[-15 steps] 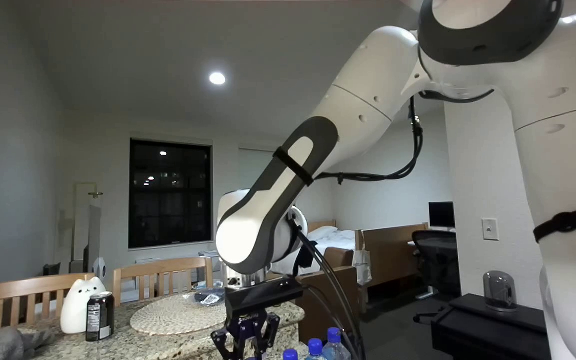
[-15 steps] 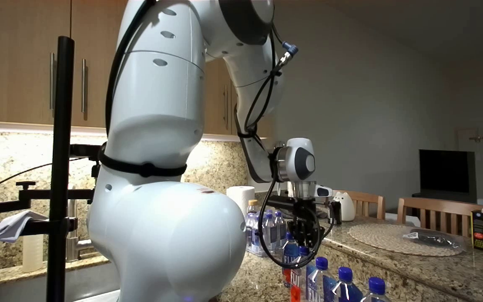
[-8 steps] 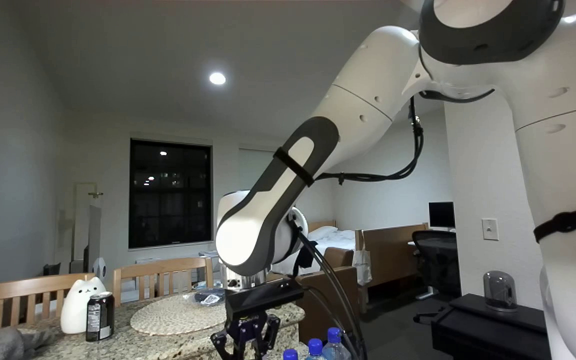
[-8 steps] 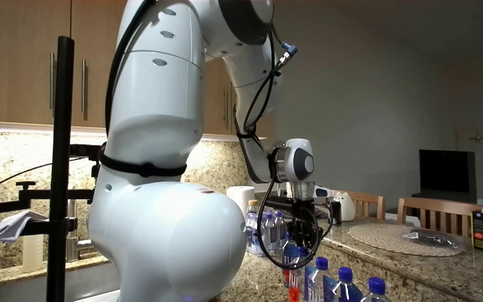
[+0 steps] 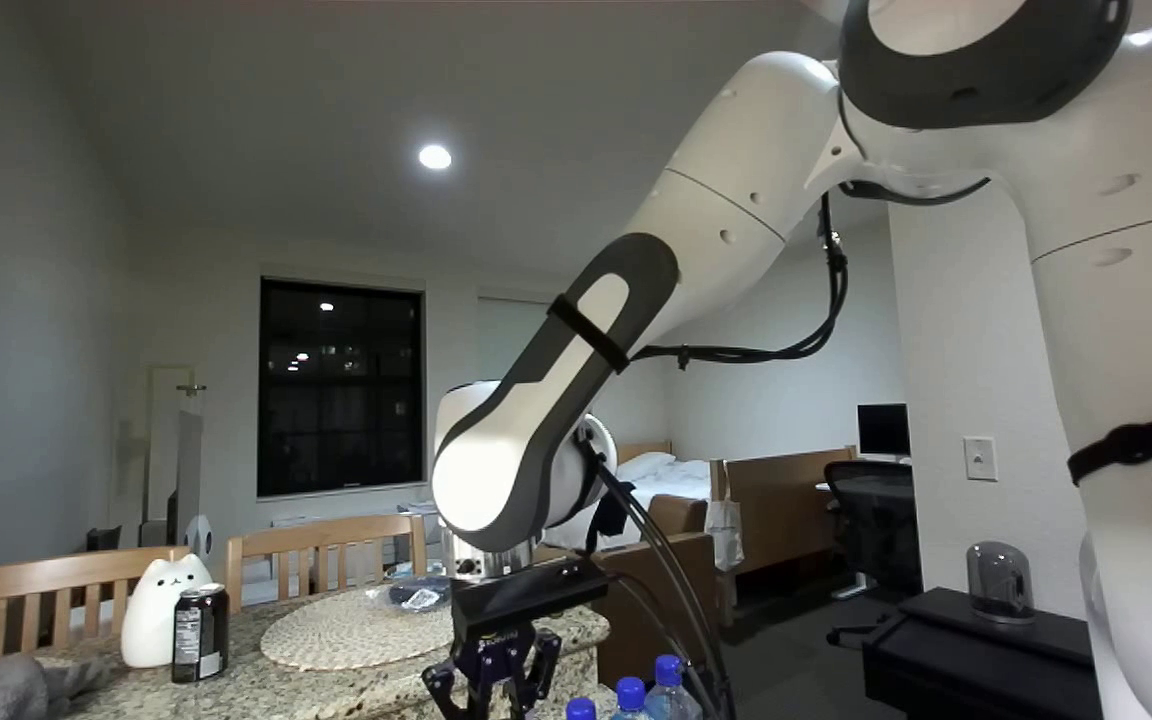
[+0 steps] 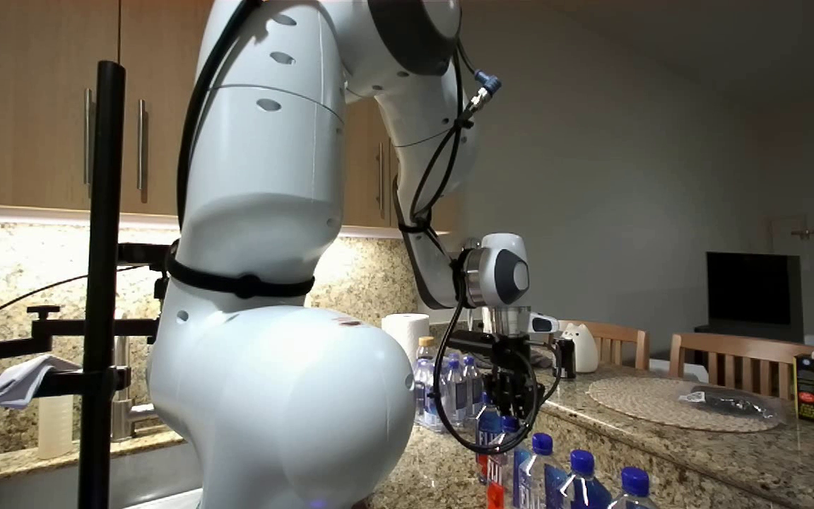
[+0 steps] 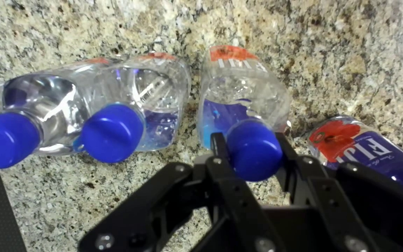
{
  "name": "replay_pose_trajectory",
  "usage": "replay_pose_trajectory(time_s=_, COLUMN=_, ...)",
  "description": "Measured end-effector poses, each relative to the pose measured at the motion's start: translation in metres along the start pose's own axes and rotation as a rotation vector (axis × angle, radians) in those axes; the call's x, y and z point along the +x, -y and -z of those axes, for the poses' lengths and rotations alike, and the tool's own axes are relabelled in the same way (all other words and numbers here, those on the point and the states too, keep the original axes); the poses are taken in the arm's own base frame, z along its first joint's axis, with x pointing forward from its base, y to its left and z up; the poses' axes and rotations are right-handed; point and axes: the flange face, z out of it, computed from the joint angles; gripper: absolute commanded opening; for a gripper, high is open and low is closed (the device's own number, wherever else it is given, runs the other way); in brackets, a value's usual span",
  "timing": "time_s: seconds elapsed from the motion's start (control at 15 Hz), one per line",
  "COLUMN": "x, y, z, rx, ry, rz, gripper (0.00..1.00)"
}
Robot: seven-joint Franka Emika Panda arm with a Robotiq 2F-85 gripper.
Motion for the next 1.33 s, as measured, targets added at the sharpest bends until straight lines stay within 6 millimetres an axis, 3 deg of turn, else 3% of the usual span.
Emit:
replay_pose_trajectory(time_s=0.27, x=-0.0017, y=-0.0017, z=0.0001, rx=-0.003, ry=-0.001, rz=0.003, gripper=0.14)
replay_pose_trajectory(time_s=0.33, x=-0.0017, y=-0.0018, z=0.0005, rx=-0.005, ry=-0.003, rz=0.009, gripper=0.35)
replay_pose_trajectory(time_s=0.67, x=-0.0018, y=-0.0011, z=0.0, rx=-0.005, ry=-0.002, rz=0.011, gripper=0.35)
replay_pose_trajectory(time_s=0.73, x=-0.0017, y=-0.0011, z=0.0001, rx=-0.005, ry=-0.002, rz=0.011, gripper=0.14)
replay_pose_trajectory(time_s=1.33, x=0.0005, y=0.0001, z=-0.0002, rx=-0.004, ry=-0.003, rz=0.011, gripper=0.15)
